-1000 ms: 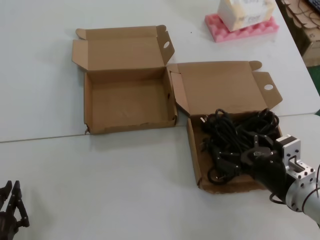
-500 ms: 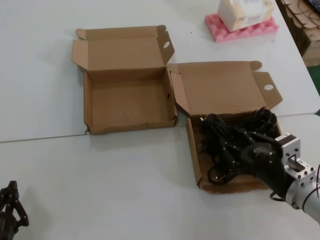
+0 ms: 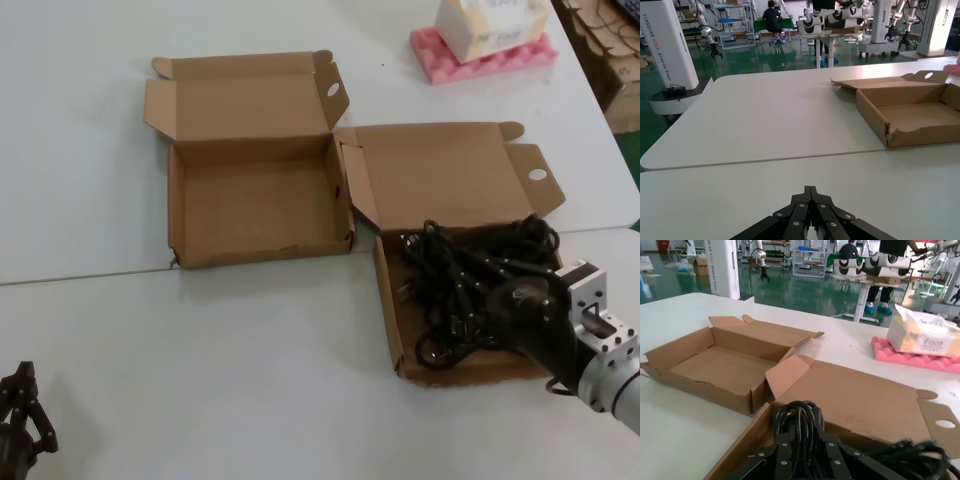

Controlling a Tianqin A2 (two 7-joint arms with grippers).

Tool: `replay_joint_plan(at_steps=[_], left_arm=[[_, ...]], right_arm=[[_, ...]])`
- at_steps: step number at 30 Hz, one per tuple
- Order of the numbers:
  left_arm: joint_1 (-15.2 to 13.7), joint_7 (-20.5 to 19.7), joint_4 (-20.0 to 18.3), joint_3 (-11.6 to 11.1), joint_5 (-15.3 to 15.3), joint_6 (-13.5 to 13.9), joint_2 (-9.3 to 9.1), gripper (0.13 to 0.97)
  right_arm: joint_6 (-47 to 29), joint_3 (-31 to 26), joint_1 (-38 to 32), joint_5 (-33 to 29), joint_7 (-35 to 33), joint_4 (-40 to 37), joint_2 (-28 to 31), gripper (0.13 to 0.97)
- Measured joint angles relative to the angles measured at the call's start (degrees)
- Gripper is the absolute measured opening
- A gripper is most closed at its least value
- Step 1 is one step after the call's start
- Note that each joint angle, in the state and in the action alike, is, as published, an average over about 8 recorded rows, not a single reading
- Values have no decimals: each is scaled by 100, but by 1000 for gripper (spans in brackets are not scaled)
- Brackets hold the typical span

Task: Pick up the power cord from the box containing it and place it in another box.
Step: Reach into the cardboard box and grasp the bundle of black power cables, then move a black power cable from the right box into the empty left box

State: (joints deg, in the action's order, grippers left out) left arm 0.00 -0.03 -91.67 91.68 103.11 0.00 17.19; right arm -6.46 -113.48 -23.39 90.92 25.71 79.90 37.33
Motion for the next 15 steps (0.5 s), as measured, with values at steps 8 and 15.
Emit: replay_joint_plan(at_steps=[8,15], left_arm=[[0,0,0,0,0,0,0,163],[0,0,0,0,0,0,0,163]], right_arm=[[-171,403,157,-323,0,384,-41,207],[-462,806,175,-609,0,1019,-212,159]])
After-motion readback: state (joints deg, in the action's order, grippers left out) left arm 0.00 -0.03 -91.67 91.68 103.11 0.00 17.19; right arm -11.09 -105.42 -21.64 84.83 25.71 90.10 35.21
